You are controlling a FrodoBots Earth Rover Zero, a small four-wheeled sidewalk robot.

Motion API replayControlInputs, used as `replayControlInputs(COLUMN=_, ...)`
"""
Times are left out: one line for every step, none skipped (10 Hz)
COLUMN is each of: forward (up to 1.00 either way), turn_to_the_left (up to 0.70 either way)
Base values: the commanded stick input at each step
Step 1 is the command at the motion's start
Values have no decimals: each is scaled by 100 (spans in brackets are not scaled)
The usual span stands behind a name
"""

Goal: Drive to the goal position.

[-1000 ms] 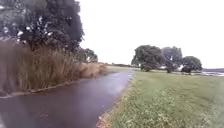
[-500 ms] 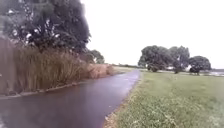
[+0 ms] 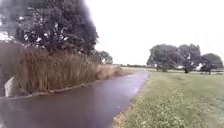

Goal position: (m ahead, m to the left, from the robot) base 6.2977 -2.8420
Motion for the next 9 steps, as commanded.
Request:
replayControlInputs(forward=40, turn_to_the_left=0)
replayControlInputs(forward=42, turn_to_the_left=0)
replayControlInputs(forward=45, turn_to_the_left=0)
replayControlInputs(forward=45, turn_to_the_left=0)
replayControlInputs(forward=45, turn_to_the_left=0)
replayControlInputs(forward=45, turn_to_the_left=0)
replayControlInputs(forward=45, turn_to_the_left=0)
replayControlInputs(forward=45, turn_to_the_left=0)
replayControlInputs(forward=45, turn_to_the_left=0)
